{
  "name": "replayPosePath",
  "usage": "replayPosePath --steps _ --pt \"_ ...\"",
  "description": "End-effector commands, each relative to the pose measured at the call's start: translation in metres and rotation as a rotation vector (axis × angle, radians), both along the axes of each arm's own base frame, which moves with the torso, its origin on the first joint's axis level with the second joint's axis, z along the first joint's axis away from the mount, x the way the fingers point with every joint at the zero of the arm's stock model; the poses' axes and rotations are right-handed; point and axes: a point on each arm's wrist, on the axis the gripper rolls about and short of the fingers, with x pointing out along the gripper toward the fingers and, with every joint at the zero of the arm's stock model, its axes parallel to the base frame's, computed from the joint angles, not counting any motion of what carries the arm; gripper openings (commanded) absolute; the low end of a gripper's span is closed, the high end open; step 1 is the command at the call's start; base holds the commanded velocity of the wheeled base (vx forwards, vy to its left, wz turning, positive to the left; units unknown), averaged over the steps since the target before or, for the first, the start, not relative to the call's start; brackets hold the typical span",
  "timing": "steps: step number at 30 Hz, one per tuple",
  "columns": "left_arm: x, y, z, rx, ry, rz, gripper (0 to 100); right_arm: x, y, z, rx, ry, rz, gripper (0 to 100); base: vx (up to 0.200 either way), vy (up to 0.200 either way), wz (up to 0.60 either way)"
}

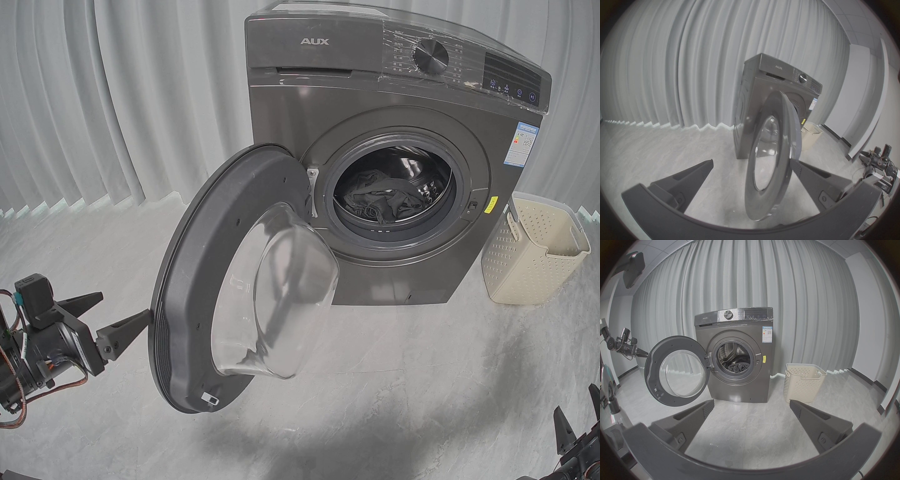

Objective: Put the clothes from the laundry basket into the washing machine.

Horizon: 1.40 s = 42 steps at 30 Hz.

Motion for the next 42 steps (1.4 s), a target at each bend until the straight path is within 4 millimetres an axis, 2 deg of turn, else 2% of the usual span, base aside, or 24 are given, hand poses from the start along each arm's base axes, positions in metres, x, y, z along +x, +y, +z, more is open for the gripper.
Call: replayPosePath --steps 1,8,13,19,28,30,31,34,42 --pt "0.011 -0.013 -0.01 0.02 0.065 -0.062 100 0.0 0.0 -0.003 0.0 0.001 0.0 100 0.0 0.0 0.0" --pt "0.022 -0.02 -0.011 0.013 0.05 -0.078 100 0.0 0.0 -0.003 0.0 0.001 0.0 100 0.0 0.0 0.0" --pt "0.018 -0.02 -0.006 -0.011 0.006 -0.107 100 0.0 0.0 -0.003 0.0 0.001 0.0 100 0.0 0.0 0.0" --pt "0.014 -0.036 -0.008 -0.009 0.024 -0.211 100 0.0 0.0 -0.003 0.0 0.001 0.0 100 0.0 0.0 0.0" --pt "0.031 -0.065 0.003 -0.023 0.023 -0.298 100 0.0 0.0 -0.003 0.0 0.001 0.0 100 0.0 0.0 0.0" --pt "0.031 -0.069 0.005 -0.031 0.017 -0.316 100 0.0 0.0 -0.003 0.0 0.001 0.0 100 0.0 0.0 0.0" --pt "0.025 -0.079 0.01 -0.051 0.012 -0.369 100 0.0 0.0 -0.003 0.0 0.001 0.0 100 0.0 0.0 0.0" --pt "0.014 -0.09 0.013 -0.073 0.015 -0.427 100 0.0 0.0 -0.003 0.0 0.001 0.0 100 0.0 0.0 0.0" --pt "0.009 -0.083 0.015 -0.081 -0.003 -0.398 100 0.0 0.0 -0.003 0.0 0.001 0.0 100 0.0 0.0 0.0"
